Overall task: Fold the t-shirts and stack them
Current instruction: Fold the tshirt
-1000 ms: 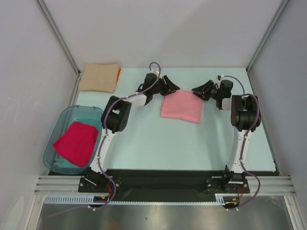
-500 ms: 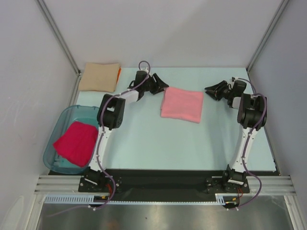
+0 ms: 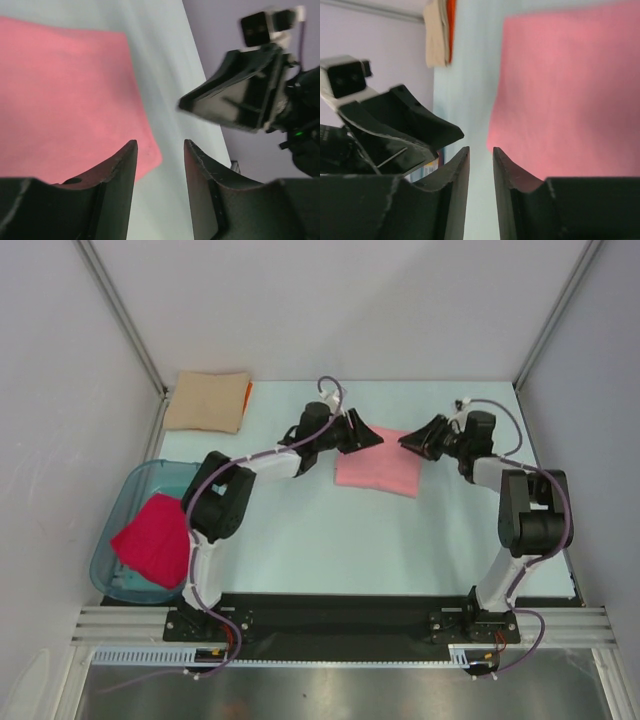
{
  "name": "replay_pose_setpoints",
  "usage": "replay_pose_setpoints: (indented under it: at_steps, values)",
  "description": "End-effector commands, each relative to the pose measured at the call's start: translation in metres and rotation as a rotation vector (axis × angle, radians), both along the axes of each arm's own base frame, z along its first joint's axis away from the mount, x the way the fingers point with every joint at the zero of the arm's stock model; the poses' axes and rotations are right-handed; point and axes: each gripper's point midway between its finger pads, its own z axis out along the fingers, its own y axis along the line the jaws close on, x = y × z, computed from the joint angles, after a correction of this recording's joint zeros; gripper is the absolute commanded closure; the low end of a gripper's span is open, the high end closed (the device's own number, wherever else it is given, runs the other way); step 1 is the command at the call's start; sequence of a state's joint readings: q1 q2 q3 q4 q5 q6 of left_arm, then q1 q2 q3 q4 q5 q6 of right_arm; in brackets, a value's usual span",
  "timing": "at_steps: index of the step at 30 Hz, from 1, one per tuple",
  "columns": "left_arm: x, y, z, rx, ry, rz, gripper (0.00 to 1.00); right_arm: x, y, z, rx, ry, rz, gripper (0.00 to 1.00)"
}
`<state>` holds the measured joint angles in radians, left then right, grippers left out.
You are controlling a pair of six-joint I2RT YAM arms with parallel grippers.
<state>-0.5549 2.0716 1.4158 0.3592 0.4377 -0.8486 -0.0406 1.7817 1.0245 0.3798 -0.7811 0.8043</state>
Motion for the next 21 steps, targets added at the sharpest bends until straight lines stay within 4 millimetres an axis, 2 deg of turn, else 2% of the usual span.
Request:
replay_pose_setpoints:
  at_steps: [1, 3, 4, 6, 7, 9, 11, 12, 13, 14, 15, 16, 17, 18, 20, 21]
  values:
    - [-0.018, -0.030, -0.046, -0.030, 0.092, -0.075, 0.53, -0.029, 0.016, -0.050, 0.041, 0.113, 0.045, 0.70]
    - [-0.028, -0.045, -0.061, -0.011, 0.117, -0.119, 0.54, -0.039, 0.014, -0.070, 0.041, 0.155, 0.051, 0.72]
    - [-0.035, -0.049, -0.077, 0.007, 0.148, -0.135, 0.54, -0.050, 0.012, -0.089, 0.040, 0.199, 0.048, 0.72]
    - [-0.045, -0.046, -0.095, 0.032, 0.175, -0.147, 0.55, -0.059, 0.007, -0.101, 0.055, 0.222, 0.047, 0.73]
    - [-0.046, -0.042, -0.099, 0.041, 0.175, -0.145, 0.54, -0.066, -0.003, -0.111, 0.064, 0.245, 0.022, 0.73]
    - [-0.050, -0.028, -0.114, 0.105, 0.163, -0.145, 0.54, -0.072, -0.014, -0.118, 0.078, 0.271, -0.008, 0.73]
    - [-0.049, 0.000, -0.122, 0.167, 0.184, -0.110, 0.54, -0.077, -0.028, -0.123, 0.082, 0.293, -0.039, 0.74]
    - [-0.049, 0.011, -0.118, 0.168, 0.180, -0.106, 0.54, -0.077, -0.033, -0.120, 0.047, 0.267, -0.047, 0.73]
    - [-0.040, 0.026, -0.110, 0.147, 0.160, -0.078, 0.54, -0.083, -0.035, -0.123, 0.037, 0.307, -0.052, 0.73]
    - [-0.048, 0.039, -0.115, 0.152, 0.178, -0.074, 0.53, -0.084, -0.035, -0.119, 0.017, 0.294, -0.048, 0.73]
    - [-0.046, 0.044, -0.091, 0.131, 0.140, -0.064, 0.53, -0.083, -0.036, -0.111, -0.011, 0.260, -0.049, 0.73]
    - [-0.046, 0.051, -0.083, 0.129, 0.130, -0.055, 0.53, -0.087, -0.034, -0.108, -0.017, 0.268, -0.046, 0.73]
    - [-0.049, 0.055, -0.076, 0.127, 0.119, -0.055, 0.53, -0.086, -0.030, -0.102, -0.023, 0.252, -0.035, 0.73]
    - [-0.049, 0.058, -0.060, 0.125, 0.084, -0.047, 0.52, -0.084, -0.027, -0.095, -0.029, 0.239, -0.033, 0.73]
    - [-0.051, 0.061, -0.053, 0.126, 0.072, -0.041, 0.52, -0.083, -0.014, -0.079, -0.036, 0.214, -0.017, 0.73]
    - [-0.051, 0.060, -0.054, 0.123, 0.076, -0.046, 0.52, -0.076, -0.009, -0.067, -0.042, 0.180, -0.014, 0.73]
